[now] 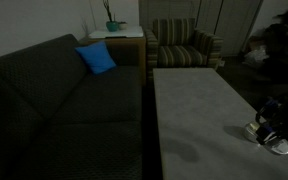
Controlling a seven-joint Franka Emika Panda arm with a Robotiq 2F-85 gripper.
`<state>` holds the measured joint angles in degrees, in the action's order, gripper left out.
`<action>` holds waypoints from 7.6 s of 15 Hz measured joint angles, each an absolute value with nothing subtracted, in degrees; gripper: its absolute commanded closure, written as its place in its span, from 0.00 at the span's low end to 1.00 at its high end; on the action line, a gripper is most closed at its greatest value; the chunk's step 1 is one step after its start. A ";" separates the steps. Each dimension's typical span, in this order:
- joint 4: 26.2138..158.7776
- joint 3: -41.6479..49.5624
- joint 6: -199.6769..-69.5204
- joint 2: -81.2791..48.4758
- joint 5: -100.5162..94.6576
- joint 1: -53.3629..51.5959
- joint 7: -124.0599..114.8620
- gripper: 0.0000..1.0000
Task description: Put the silver lid on the silver object
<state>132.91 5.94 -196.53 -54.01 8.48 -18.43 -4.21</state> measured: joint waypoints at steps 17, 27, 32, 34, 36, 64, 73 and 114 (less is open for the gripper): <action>132.08 8.18 -195.49 -53.96 10.03 -19.56 -4.33 0.57; 127.74 11.55 -183.85 -47.67 4.85 -12.48 -3.36 0.57; 120.90 6.32 -175.92 -49.31 2.94 -3.16 -3.15 0.57; 117.94 6.43 -172.26 -51.22 3.01 -3.20 -4.89 0.57; 114.84 6.39 -169.06 -53.85 3.04 -3.68 -7.15 0.57; 97.83 -2.54 -161.67 -65.15 6.67 10.44 -6.27 0.57; 88.24 -2.50 -157.03 -72.45 9.93 10.37 -9.51 0.57; 114.62 12.07 -171.20 -58.38 10.55 -6.37 -18.85 0.00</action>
